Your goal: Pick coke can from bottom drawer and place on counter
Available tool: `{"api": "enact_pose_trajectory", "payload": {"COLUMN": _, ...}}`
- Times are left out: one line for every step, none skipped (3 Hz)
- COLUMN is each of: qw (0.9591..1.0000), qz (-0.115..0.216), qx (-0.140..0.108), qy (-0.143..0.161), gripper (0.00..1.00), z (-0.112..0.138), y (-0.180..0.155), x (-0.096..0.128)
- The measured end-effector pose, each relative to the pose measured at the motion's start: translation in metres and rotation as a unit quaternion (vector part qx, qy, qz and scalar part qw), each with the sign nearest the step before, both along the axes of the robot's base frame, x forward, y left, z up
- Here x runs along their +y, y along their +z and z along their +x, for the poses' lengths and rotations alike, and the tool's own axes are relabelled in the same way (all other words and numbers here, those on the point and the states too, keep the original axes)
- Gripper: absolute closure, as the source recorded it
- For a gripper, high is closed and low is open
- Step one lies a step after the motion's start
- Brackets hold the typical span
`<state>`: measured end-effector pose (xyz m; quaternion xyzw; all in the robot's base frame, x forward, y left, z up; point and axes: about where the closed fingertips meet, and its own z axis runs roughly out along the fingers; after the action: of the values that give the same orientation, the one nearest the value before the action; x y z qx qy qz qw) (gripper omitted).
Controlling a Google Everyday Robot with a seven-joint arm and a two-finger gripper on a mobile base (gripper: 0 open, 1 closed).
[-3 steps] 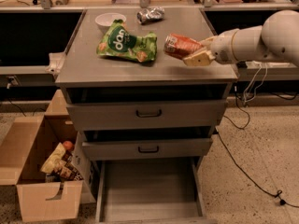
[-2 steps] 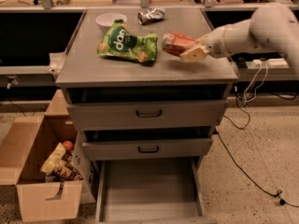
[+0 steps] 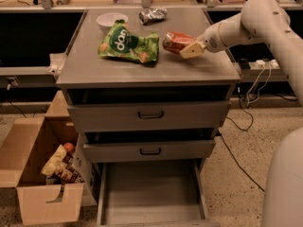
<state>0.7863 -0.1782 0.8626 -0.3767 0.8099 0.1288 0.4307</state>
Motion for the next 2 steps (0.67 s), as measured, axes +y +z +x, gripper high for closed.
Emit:
{"api": "enact_pose_trajectory", "payload": {"qw": 1.0000, "qz": -0.003, "qx": 0.007, "qy": -0.004, "gripper": 0.63, "z": 0.0098, "y": -0.0008, "x": 0.0008}}
{"api": "enact_pose_trajectory", "payload": {"qw": 0.9998, "qz": -0.007, "qx": 0.013, "qy": -0.011, "gripper": 0.32, "z": 0.0140, "y": -0.0046, "x": -0.0045}}
